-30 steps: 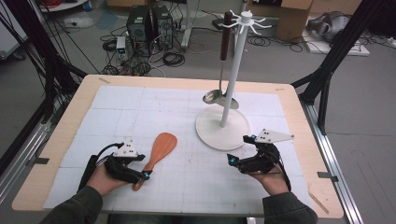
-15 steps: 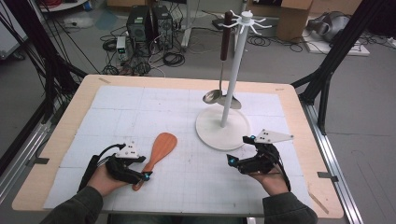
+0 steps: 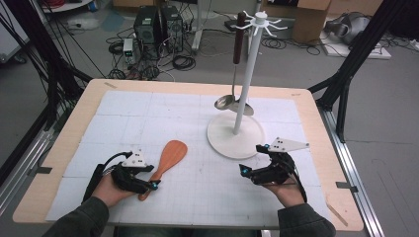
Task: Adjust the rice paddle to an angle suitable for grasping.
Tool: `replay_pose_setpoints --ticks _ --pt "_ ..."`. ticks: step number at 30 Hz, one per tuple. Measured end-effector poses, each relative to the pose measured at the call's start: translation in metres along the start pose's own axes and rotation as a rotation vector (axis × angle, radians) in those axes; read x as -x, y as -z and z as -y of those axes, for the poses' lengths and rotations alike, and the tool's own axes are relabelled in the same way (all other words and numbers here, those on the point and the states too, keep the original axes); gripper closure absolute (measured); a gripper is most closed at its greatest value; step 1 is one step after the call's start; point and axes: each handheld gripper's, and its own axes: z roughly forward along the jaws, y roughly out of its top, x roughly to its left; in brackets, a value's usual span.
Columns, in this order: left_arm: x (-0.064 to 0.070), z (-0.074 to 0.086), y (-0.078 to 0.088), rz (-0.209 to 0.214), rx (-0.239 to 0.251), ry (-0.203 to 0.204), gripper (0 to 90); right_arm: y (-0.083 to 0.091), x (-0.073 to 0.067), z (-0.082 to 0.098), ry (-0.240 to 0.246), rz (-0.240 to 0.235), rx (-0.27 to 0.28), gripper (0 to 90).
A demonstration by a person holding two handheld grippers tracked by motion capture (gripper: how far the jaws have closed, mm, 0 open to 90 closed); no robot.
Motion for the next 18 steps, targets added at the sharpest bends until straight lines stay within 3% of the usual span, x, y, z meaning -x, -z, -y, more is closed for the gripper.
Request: replay_pose_setpoints --ticks 18 --pt "0.0006 0.0003 0.0 -0.007 -0.002 -0.009 41.4 -0.002 -0.0006 0.0007 0.004 -0.006 -0.007 1.6"
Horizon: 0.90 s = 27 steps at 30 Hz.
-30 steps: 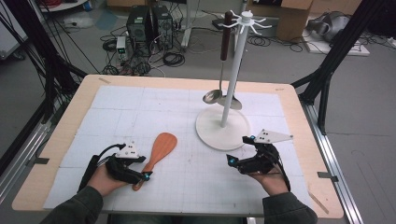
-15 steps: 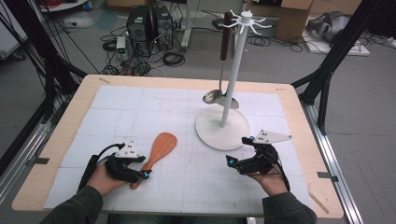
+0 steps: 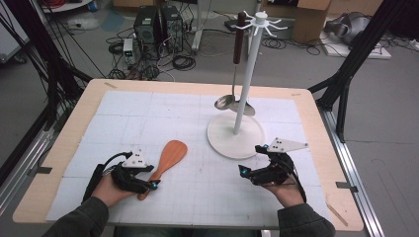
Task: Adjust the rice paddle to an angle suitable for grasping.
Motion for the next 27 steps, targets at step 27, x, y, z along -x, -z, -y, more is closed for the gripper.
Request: replay_pose_setpoints --ticks 27 --pt "-0.0093 0.0031 0.0057 -0.004 0.004 0.028 58.4 -0.0027 -0.0006 0.0015 -0.001 -0.014 -0.011 1.6"
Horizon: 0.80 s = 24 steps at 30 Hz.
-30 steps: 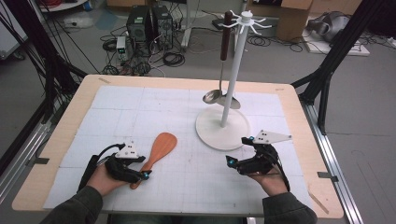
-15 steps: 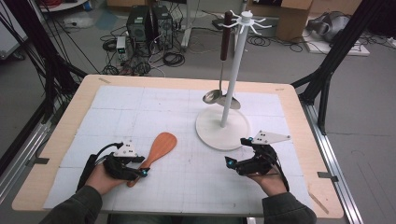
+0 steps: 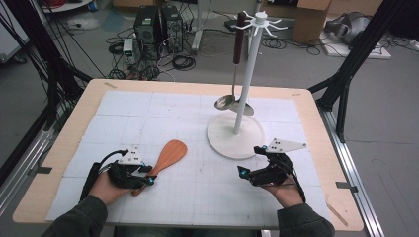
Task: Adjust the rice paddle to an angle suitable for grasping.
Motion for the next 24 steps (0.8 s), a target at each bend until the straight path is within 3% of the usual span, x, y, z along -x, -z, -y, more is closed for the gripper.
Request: replay_pose_setpoints --ticks 24 --pt "0.0017 -0.0008 0.0019 0.002 0.01 -0.027 61.8 -0.0023 -0.001 0.0004 0.007 -0.003 -0.012 1.6"
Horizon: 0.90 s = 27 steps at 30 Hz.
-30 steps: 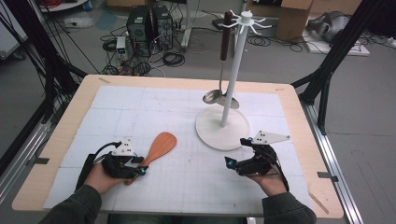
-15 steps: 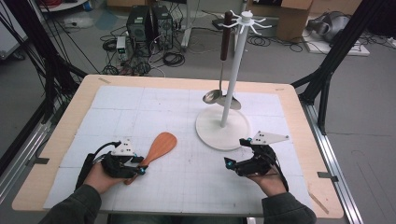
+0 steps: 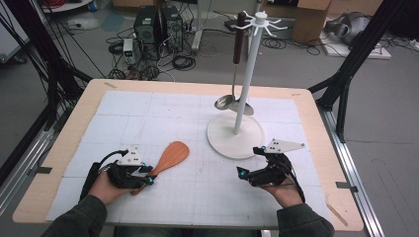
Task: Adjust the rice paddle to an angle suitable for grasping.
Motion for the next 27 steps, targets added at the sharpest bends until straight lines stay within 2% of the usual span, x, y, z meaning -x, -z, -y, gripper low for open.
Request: replay_pose_setpoints --ticks 11,14,27 --pt "0.0022 -0.001 0.0001 -0.003 0.0 -0.026 63.5 -0.0011 -0.0004 0.0002 0.004 -0.003 -0.006 1.6" --pt "0.0028 -0.0016 0.0 0.006 -0.003 -0.045 63.9 -0.0014 -0.0007 0.0003 0.001 -0.001 -0.008 1.6" --pt "0.0032 -0.0013 -0.0008 -0.001 -0.009 -0.032 63.4 -0.0033 -0.0015 0.0009 0.007 -0.006 -0.015 1.6"
